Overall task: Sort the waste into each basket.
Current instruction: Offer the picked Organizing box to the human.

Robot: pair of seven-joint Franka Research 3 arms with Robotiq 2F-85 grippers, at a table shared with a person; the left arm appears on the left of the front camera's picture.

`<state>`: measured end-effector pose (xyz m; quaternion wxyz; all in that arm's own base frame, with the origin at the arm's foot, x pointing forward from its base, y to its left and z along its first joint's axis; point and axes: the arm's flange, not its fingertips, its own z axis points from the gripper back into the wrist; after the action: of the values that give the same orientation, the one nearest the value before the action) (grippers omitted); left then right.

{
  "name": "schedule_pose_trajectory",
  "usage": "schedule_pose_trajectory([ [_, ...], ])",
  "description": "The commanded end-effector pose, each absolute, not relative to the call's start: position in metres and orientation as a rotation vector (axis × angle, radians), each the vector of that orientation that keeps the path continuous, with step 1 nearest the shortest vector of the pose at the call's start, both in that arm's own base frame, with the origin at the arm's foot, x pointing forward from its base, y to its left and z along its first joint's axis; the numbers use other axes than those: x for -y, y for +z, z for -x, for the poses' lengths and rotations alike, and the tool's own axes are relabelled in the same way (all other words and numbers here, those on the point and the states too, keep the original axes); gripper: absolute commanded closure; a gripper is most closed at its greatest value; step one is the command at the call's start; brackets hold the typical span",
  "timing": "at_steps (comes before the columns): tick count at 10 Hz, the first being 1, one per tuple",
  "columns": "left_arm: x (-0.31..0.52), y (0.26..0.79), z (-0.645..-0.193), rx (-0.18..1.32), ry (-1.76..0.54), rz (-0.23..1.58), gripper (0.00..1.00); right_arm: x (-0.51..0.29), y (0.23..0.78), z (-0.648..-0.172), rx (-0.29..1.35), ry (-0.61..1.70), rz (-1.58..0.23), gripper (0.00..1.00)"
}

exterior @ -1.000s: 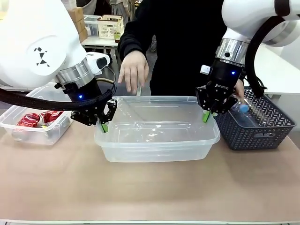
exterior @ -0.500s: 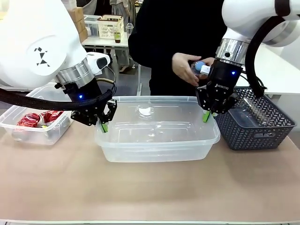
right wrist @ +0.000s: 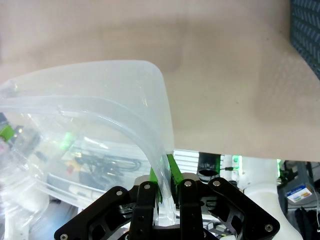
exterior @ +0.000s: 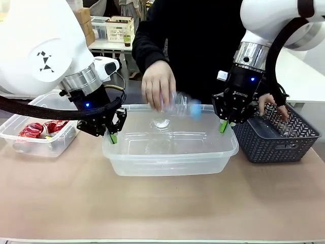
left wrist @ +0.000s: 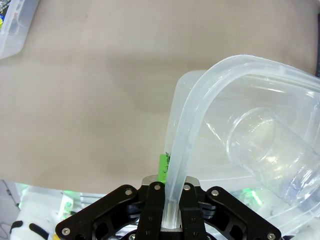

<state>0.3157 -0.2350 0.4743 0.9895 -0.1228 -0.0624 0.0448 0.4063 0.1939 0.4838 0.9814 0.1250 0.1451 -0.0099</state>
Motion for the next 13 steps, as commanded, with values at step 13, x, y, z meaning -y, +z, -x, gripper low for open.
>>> schedule_pose_trajectory([
  [13, 0.2270, 0.4747, -0.3166, 0.135, 0.106, 0.247, 1.00, -0.1948, 0.4870, -0.4077, -0.286, -0.031, -0.275, 1.00],
])
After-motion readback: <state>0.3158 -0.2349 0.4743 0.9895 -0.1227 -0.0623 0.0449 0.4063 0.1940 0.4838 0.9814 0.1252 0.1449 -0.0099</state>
